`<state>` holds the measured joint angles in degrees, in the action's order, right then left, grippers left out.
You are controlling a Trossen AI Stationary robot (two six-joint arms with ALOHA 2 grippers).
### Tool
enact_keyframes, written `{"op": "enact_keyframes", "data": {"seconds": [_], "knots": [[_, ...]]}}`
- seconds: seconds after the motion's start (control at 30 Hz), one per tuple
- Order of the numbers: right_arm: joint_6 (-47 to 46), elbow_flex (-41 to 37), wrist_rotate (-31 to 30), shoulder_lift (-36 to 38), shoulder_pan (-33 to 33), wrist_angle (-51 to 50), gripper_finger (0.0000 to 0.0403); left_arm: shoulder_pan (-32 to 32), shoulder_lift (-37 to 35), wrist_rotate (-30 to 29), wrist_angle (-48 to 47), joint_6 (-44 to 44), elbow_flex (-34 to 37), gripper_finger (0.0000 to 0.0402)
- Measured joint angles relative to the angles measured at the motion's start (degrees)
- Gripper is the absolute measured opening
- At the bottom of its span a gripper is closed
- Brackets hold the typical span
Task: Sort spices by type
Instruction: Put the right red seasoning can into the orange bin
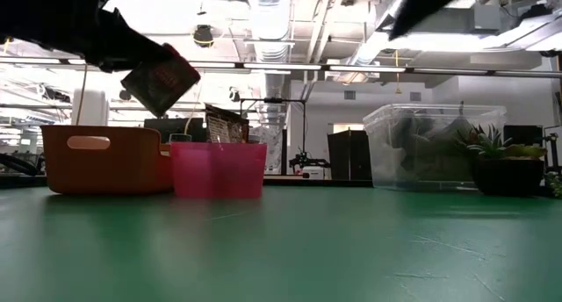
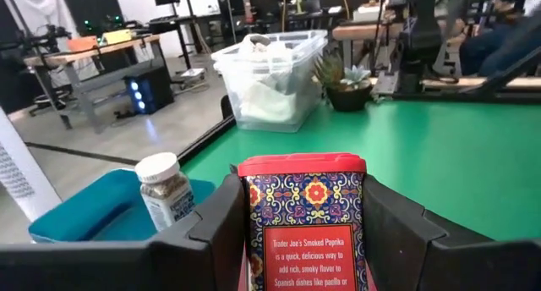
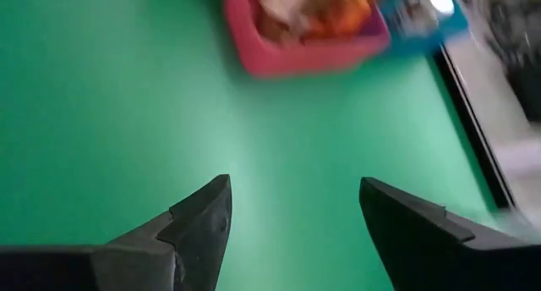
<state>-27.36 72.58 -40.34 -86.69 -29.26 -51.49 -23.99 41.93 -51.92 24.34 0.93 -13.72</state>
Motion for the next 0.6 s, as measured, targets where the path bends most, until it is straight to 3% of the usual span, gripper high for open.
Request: {"op": "enact_keyframes", "data": {"seconds": [0.17,0.37,0.6], "knots": [[15.71,0.00,1.56,-2.83,2.88,20.06,0.0292,0.00,-1.27,0.61,5.70,5.01,0.20,0.0179],[32.01,0.00,10.66,-7.85,11.41,44.30,0.0292,0.00,-3.05,0.96,11.25,12.14,0.18,0.0180],[34.53,0.00,23.83,-14.77,20.23,61.05,0.0292,-1.56,-4.24,1.95,10.81,13.38,0.18,0.0189]]}}
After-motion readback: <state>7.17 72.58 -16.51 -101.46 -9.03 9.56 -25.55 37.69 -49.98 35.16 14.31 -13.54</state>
